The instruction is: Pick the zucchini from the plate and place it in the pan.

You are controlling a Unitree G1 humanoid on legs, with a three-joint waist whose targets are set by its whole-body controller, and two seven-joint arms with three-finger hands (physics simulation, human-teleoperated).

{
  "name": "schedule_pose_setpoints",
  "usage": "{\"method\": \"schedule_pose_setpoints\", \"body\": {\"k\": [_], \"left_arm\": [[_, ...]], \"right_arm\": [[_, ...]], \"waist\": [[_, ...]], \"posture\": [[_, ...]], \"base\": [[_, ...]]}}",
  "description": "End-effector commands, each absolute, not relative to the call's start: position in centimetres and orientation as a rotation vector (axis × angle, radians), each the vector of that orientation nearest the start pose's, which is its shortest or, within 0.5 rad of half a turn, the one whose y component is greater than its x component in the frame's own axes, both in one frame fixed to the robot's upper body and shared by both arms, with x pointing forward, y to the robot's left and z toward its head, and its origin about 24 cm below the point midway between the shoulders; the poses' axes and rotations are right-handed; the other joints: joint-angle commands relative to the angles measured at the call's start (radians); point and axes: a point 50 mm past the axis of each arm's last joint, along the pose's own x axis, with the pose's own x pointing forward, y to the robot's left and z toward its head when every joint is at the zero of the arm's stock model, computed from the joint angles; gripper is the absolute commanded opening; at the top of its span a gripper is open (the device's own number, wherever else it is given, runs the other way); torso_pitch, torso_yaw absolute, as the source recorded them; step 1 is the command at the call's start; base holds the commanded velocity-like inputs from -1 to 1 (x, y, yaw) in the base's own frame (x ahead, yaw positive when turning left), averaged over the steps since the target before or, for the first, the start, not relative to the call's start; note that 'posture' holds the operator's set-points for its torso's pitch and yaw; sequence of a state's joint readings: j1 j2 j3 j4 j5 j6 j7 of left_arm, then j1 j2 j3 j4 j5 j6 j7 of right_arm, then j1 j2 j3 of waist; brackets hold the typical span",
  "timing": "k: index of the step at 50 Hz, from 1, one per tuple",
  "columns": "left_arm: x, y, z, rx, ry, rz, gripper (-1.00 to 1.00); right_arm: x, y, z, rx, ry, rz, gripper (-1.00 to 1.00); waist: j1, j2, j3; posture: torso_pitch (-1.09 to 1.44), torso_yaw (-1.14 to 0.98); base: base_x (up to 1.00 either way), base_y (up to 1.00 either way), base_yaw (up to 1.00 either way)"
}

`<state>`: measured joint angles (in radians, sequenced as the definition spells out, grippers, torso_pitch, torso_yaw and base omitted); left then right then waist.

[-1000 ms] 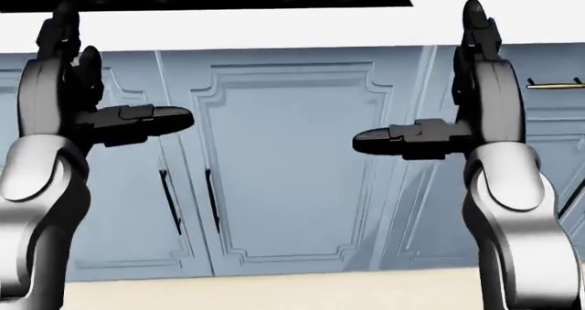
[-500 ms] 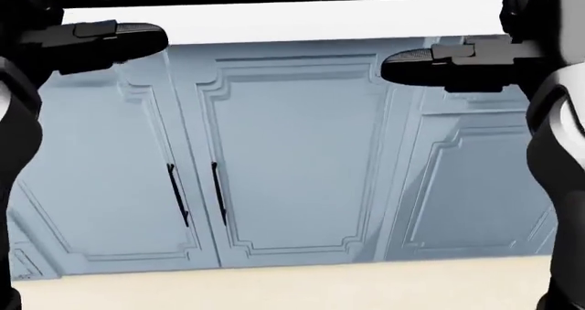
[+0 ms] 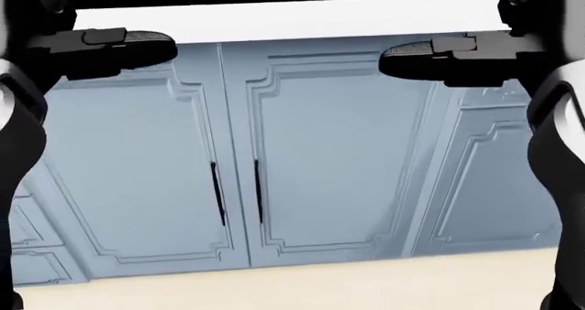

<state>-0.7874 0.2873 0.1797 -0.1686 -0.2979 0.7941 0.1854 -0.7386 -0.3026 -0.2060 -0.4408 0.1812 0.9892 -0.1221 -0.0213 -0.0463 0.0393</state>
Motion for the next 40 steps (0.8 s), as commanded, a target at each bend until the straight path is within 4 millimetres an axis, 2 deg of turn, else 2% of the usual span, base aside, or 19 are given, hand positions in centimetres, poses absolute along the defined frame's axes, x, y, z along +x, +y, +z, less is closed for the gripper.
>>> {"method": "schedule_pose_setpoints", "body": {"k": [1,4,7,9,10,11,12,13,22,24,25,26,28,30,33,35,36,37,40], "left_arm": [[33.0,18.0,27.3,-0.037,-0.257,0.078,1.00],[33.0,17.9,27.2,-0.034,-0.255,0.079,1.00],[33.0,18.1,27.2,-0.033,-0.255,0.083,1.00],[33.0,18.1,27.1,-0.033,-0.254,0.082,1.00],[33.0,18.2,27.2,-0.033,-0.254,0.083,1.00],[33.0,18.2,27.2,-0.035,-0.254,0.085,1.00],[33.0,18.2,27.3,-0.035,-0.254,0.086,1.00],[33.0,18.2,27.3,-0.035,-0.253,0.086,1.00],[33.0,18.4,27.3,-0.039,-0.250,0.090,1.00],[33.0,18.7,27.4,-0.043,-0.250,0.097,1.00],[33.1,18.7,27.4,-0.044,-0.250,0.099,1.00],[33.1,18.7,27.3,-0.043,-0.250,0.098,1.00],[33.1,18.7,27.3,-0.042,-0.249,0.097,1.00],[33.1,18.6,27.2,-0.041,-0.246,0.096,1.00],[33.1,18.6,27.1,-0.042,-0.248,0.097,1.00],[33.1,18.5,27.1,-0.042,-0.248,0.095,1.00],[33.1,18.5,27.3,-0.045,-0.250,0.097,1.00],[33.1,18.5,27.2,-0.044,-0.251,0.096,1.00],[33.1,18.6,27.2,-0.047,-0.252,0.096,1.00]], "right_arm": [[29.8,-18.1,28.1,-0.080,-0.283,-0.108,1.00],[29.8,-18.2,28.1,-0.079,-0.285,-0.112,1.00],[29.7,-18.3,28.2,-0.078,-0.287,-0.114,1.00],[29.7,-18.3,28.2,-0.078,-0.287,-0.114,1.00],[29.7,-18.3,28.2,-0.079,-0.287,-0.116,1.00],[29.7,-18.3,28.2,-0.079,-0.286,-0.116,1.00],[29.8,-18.3,28.2,-0.080,-0.287,-0.116,1.00],[29.7,-18.3,28.2,-0.080,-0.287,-0.116,1.00],[29.7,-18.4,28.2,-0.078,-0.289,-0.118,1.00],[29.7,-18.4,28.3,-0.077,-0.290,-0.120,1.00],[29.7,-18.4,28.3,-0.077,-0.291,-0.120,1.00],[29.7,-18.4,28.2,-0.077,-0.289,-0.119,1.00],[29.6,-18.4,28.3,-0.077,-0.291,-0.121,1.00],[29.6,-18.5,28.5,-0.076,-0.295,-0.124,1.00],[29.5,-18.6,28.6,-0.074,-0.297,-0.124,1.00],[29.5,-18.7,28.8,-0.071,-0.301,-0.125,1.00],[29.5,-18.7,28.9,-0.071,-0.302,-0.125,1.00],[29.5,-18.7,29.0,-0.069,-0.303,-0.126,1.00],[29.9,-18.7,29.2,-0.066,-0.301,-0.122,1.00]], "waist": [[0.013,-0.020,-0.031],[0.016,-0.009,-0.043],[0.015,0.025,-0.024],[0.010,0.065,-0.022],[0.007,0.099,-0.029],[0.008,0.152,-0.043],[0.009,0.117,-0.042],[0.012,0.117,-0.029],[0.012,0.027,-0.019],[0.013,-0.003,-0.020],[0.013,-0.033,-0.031],[0.005,0.003,-0.026],[0.013,-0.019,-0.038],[0.014,-0.013,-0.047],[0.014,0.022,-0.027],[0.010,0.058,-0.021],[0.007,0.089,-0.026],[0.007,0.141,-0.041],[0.013,0.109,-0.028]], "posture": [[0.00,0.00],[0.00,0.00],[0.00,0.00],[0.00,0.00],[0.00,0.00],[0.00,0.00],[0.00,0.00],[0.00,0.00],[0.00,0.00],[0.00,0.00],[0.00,0.00],[0.00,0.00],[0.00,0.00],[0.00,0.00],[0.00,0.00],[0.00,0.00],[0.00,0.00],[0.00,0.00],[0.00,0.00]], "base": [[0.00,0.41,0.00],[0.00,0.42,0.00],[0.00,0.42,0.00],[0.00,0.42,0.00],[0.00,0.42,0.00],[0.00,0.42,0.00],[0.00,0.42,0.00],[0.00,0.42,0.00],[0.00,0.42,0.00],[0.00,0.42,0.00],[0.00,0.42,0.00],[0.00,0.42,0.00],[0.00,0.42,0.00],[0.00,0.42,0.00],[0.00,0.41,0.00],[0.00,0.42,0.00],[0.00,0.42,0.00],[0.00,0.41,0.00],[0.00,0.41,0.00]]}}
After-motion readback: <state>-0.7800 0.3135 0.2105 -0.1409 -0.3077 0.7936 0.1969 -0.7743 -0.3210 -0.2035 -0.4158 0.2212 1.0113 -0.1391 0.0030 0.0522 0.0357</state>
